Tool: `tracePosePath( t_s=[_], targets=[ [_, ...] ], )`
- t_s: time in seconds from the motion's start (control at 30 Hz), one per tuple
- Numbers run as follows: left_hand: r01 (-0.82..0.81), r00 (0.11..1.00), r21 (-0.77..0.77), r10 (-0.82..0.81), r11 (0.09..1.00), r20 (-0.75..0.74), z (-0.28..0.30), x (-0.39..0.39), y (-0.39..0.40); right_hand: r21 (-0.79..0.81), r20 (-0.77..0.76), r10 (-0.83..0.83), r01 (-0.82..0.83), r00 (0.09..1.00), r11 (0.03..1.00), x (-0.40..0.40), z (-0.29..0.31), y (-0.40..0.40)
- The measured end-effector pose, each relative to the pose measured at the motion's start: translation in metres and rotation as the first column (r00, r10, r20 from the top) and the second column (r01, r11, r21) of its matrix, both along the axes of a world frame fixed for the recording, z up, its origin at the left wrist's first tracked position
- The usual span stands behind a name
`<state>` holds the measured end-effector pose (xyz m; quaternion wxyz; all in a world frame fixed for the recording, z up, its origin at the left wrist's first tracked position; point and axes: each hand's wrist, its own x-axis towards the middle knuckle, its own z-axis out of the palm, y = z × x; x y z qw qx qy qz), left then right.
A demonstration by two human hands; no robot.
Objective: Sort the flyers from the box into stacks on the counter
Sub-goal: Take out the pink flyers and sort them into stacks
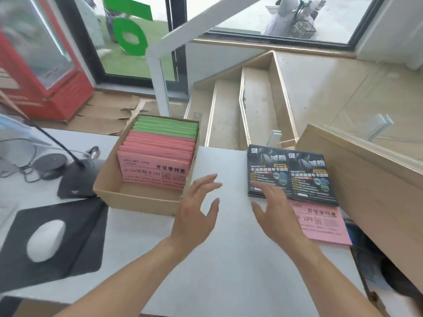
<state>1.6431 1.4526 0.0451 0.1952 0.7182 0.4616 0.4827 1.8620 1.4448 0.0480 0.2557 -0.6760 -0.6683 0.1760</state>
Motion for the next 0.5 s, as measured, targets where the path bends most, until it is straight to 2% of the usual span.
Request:
tracePosePath(
  t_s=[0.1,0.2,0.27,0.37,0.5],
  targets=[
    [-0.182,0.983,0.021,0.182,0.983,0.003,0.012,-0.058,0.026,0.111,-0.040,0.118,-0.113,0.992,0.987,-0.064,0.008,0.023],
    [-0.321,0.946,-0.050,0.318,0.946,-0.056,0.012,-0.115,0.050,0.139,0.049,0.260,-0.264,0.964,0.954,-0.121,0.012,0.047],
    [-0.390,0.912,-0.098,0.369,0.915,-0.180,0.010,-0.148,0.066,0.100,0.137,0.304,-0.319,0.943,0.943,-0.152,0.016,0.066],
    [-0.364,0.868,-0.136,0.282,0.922,-0.409,0.006,-0.188,0.092,0.019,0.280,0.297,-0.315,0.913,0.949,-0.187,0.019,0.094],
    [-0.278,0.746,-0.211,0.072,0.937,-0.662,-0.005,-0.209,0.110,-0.083,0.403,0.257,-0.245,0.878,0.966,-0.210,0.010,0.117]
  ],
)
